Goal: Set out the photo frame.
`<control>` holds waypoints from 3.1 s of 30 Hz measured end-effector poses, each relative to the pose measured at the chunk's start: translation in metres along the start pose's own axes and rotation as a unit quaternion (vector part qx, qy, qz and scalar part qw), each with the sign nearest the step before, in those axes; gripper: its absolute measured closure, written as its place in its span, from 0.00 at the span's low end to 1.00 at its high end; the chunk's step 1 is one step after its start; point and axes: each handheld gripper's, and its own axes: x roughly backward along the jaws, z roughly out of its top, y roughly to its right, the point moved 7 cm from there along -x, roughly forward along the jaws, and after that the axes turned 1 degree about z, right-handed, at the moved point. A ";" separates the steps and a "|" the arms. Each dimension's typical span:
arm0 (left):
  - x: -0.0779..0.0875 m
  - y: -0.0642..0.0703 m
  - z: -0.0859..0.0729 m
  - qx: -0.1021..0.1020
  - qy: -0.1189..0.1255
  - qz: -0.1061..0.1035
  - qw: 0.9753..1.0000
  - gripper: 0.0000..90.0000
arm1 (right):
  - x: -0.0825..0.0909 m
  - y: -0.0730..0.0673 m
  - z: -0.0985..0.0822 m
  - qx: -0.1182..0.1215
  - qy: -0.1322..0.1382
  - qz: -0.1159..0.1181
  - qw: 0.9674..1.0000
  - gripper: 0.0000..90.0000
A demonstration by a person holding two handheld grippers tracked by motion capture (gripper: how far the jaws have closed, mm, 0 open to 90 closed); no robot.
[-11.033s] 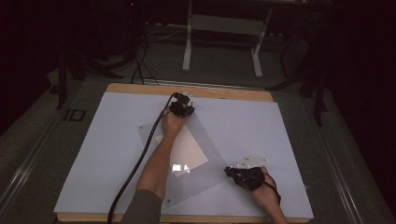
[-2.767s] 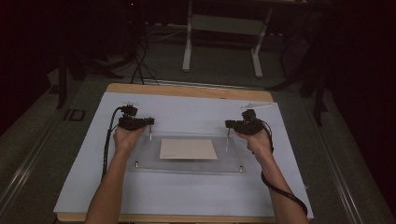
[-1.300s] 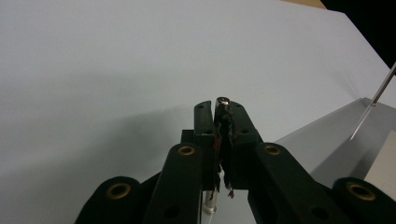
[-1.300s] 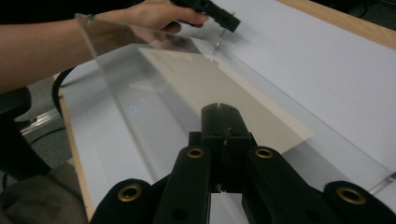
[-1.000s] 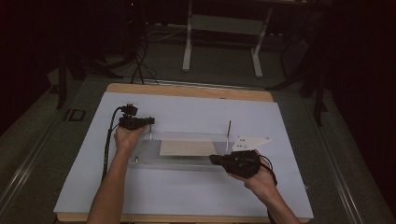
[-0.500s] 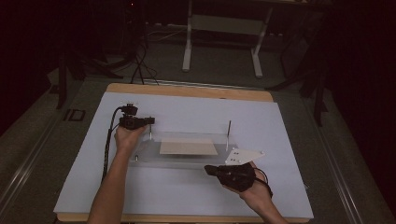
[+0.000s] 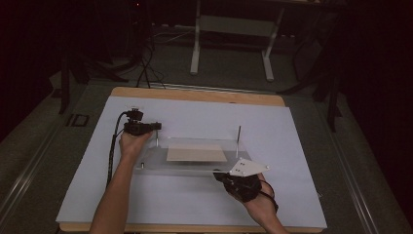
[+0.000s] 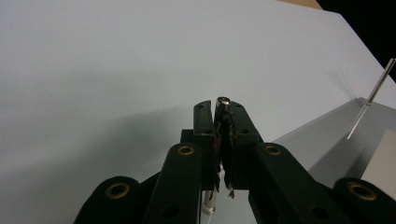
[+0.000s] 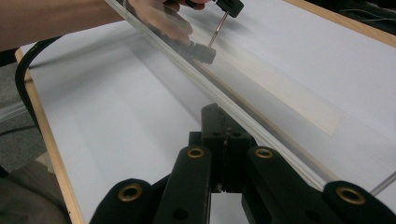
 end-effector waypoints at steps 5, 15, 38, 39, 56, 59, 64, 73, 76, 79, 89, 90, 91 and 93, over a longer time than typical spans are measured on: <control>0.000 0.000 0.000 0.004 -0.001 -0.005 1.000 0.93 | -0.001 0.000 0.001 0.000 0.002 -0.001 1.000 1.00; 0.003 0.003 -0.007 -0.019 -0.004 -0.018 1.000 0.74 | 0.000 0.002 0.003 -0.006 0.007 0.003 1.000 1.00; 0.074 0.028 -0.019 -0.124 0.076 -0.005 0.989 0.68 | 0.001 0.006 0.012 -0.013 0.015 0.006 1.000 1.00; 0.078 0.029 -0.019 -0.127 0.079 -0.003 0.989 0.68 | 0.001 0.007 0.012 -0.014 0.015 0.006 1.000 1.00; 0.117 0.028 -0.039 -0.177 0.106 0.014 0.978 0.66 | 0.004 0.019 0.029 -0.023 0.025 0.003 0.999 1.00; 0.118 0.029 -0.041 -0.182 0.107 0.012 0.977 0.65 | 0.004 0.020 0.031 -0.023 0.024 0.003 0.999 1.00; 0.119 0.029 -0.047 -0.189 0.101 0.003 0.977 0.64 | 0.004 0.024 0.036 -0.028 0.024 0.010 0.999 1.00; 0.119 0.031 -0.051 -0.198 0.096 -0.004 0.976 0.64 | 0.004 0.030 0.042 -0.039 0.026 0.017 0.999 1.00; 0.119 0.032 -0.052 -0.205 0.095 -0.002 0.974 0.64 | 0.005 0.033 0.045 -0.040 0.028 0.016 0.999 1.00; 0.119 0.034 -0.054 -0.214 0.092 -0.002 0.972 0.64 | 0.005 0.033 0.046 -0.041 0.029 0.016 0.999 1.00; 0.114 0.044 -0.056 -0.248 0.084 0.004 0.965 0.59 | 0.005 0.040 0.054 -0.040 0.031 0.014 0.999 1.00; 0.112 0.047 -0.054 -0.253 0.088 0.009 0.963 0.59 | 0.005 0.041 0.055 -0.040 0.032 0.013 0.999 1.00; 0.111 0.048 -0.053 -0.255 0.086 0.011 0.963 0.56 | 0.004 0.043 0.057 -0.041 0.033 0.012 0.999 1.00; 0.109 0.051 -0.049 -0.261 0.086 0.013 0.961 0.54 | 0.004 0.044 0.058 -0.042 0.033 0.011 0.999 1.00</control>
